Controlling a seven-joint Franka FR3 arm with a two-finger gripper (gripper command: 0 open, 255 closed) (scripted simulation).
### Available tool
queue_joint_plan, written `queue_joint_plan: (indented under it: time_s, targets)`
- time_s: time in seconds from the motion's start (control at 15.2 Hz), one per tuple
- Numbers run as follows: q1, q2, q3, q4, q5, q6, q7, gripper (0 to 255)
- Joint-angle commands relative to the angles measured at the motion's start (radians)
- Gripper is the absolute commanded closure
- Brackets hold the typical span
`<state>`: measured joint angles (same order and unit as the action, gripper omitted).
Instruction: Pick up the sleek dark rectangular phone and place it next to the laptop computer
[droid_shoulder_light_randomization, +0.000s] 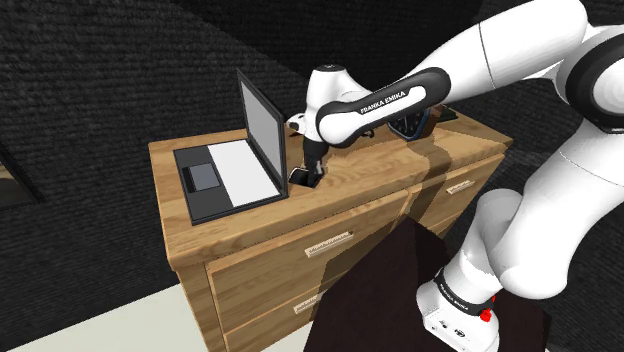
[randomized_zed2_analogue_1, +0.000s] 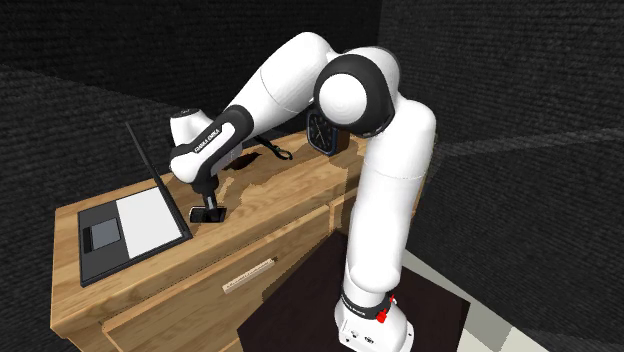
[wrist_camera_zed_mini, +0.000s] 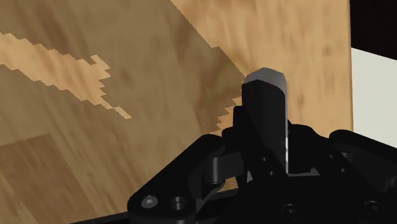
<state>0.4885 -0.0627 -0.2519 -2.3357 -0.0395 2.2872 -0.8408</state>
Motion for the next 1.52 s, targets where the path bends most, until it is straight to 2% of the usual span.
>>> queue_joint_plan:
  time_s: [0.0,0.53,0.59,0.92,1.19,1.45]
  targets:
    - [-0.001,0.025,-0.002,-0.018,0.005,0.031,-0.003,255]
    - [-0.002,0.025,-0.001,-0.018,0.005,0.031,-0.003,255]
    - [-0.002,0.028,-0.002,-0.014,0.006,0.030,-0.005,0]
    - [-0.002,0.025,-0.001,-0.018,0.005,0.031,-0.003,0]
    - [-0.001,-0.050,0.004,0.041,-0.014,-0.100,0.012,0]
    - [-0.001,-0.050,0.004,0.041,-0.014,-0.100,0.012,0]
